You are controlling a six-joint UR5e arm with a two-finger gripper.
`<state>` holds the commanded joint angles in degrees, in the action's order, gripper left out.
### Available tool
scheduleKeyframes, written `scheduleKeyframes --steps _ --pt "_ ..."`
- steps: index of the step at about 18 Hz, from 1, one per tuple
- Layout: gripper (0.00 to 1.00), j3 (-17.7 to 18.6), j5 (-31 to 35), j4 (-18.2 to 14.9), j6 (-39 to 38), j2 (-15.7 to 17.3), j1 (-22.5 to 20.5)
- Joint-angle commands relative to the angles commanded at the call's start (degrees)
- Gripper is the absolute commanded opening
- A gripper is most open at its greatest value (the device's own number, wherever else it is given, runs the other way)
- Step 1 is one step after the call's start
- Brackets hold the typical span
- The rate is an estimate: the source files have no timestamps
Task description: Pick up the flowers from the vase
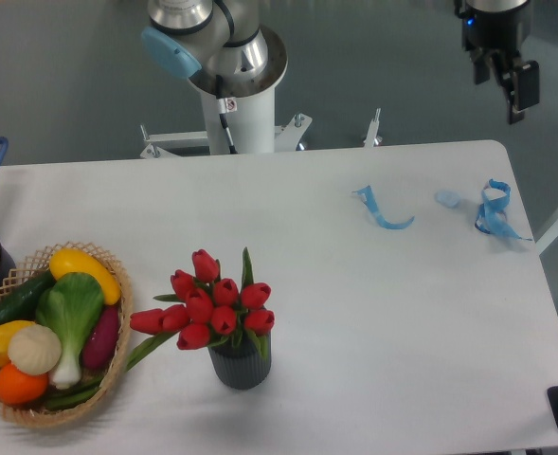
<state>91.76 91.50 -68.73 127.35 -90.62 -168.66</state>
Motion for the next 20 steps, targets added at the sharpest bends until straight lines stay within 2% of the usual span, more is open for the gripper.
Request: scheduleKeyframes --steps 5,8,11,15,19,20 --pt "1.00 0.3 -0.4 -0.3 -0.1 0.0 0.0" --pt "1.00 0.8 -4.6 -0.2 -1.6 0.1 -0.4" --pt "1.00 1.5 -10.9 -0.2 -8.3 0.1 -0.8" --pt "1.00 2.0 -12.1 -0.6 -13.7 0.0 -0.1" --pt "1.00 2.3 -23.6 -0.2 -28.4 -1.5 0.2" --pt "1.00 2.2 -24.5 -0.1 -31.6 -1.7 0.5"
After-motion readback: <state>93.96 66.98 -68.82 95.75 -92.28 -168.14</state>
